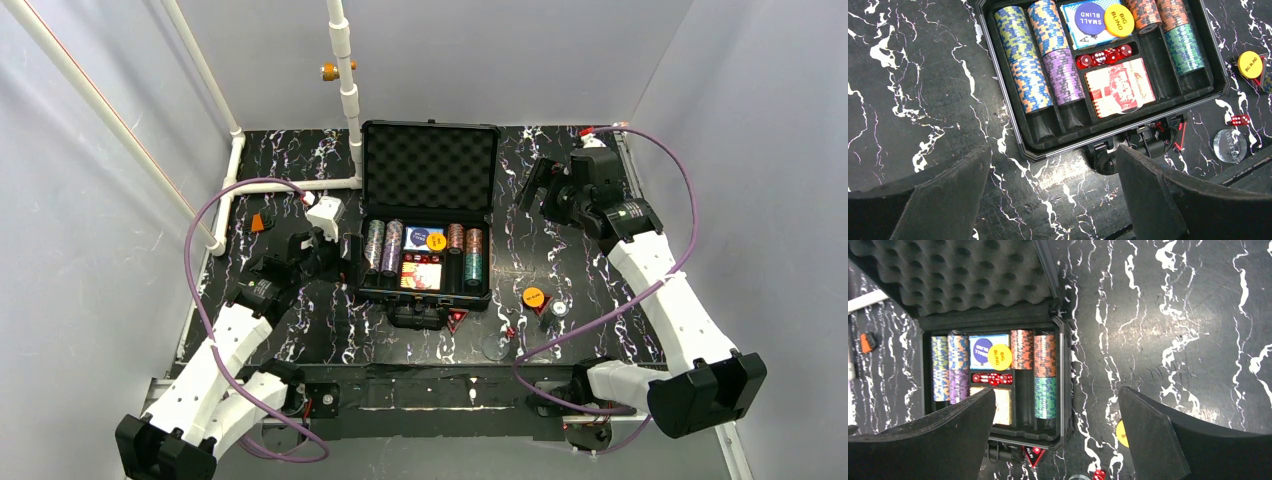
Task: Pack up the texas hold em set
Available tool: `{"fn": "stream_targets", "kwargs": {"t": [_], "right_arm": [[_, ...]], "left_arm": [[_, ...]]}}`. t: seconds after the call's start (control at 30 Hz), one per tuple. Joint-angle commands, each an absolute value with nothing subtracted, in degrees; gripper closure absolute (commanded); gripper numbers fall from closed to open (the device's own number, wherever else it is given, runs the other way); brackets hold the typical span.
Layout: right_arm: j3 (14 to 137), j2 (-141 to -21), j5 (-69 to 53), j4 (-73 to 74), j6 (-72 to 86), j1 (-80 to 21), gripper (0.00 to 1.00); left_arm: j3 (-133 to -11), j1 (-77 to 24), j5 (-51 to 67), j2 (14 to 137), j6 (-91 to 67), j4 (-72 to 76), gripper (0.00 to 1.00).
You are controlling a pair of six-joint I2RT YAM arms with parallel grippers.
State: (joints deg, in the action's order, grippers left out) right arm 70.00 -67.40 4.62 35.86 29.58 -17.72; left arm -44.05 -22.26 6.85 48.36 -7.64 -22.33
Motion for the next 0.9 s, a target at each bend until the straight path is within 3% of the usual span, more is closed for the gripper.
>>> {"fn": "stream_targets", "kwargs": {"t": [0.0, 0.4, 0.87], "right_arm": [[72.06, -67.20, 7.18, 39.16, 28.13, -17.75, 0.00], [68.51, -66.33, 4.97, 42.49, 27.63, -17.80, 0.00], [62.52, -68.65, 0.53, 44.51, 24.85, -18.26, 0.00]], "left_arm": [[-45.57, -22.52, 7.22, 47.33, -7.03, -22.85, 0.06], [-45.44, -27.04, 9.91, 48.69, -6.42, -23.10, 0.10], [-48.07, -49.87, -0.07, 55.99, -11.54, -27.36, 0.14]]}}
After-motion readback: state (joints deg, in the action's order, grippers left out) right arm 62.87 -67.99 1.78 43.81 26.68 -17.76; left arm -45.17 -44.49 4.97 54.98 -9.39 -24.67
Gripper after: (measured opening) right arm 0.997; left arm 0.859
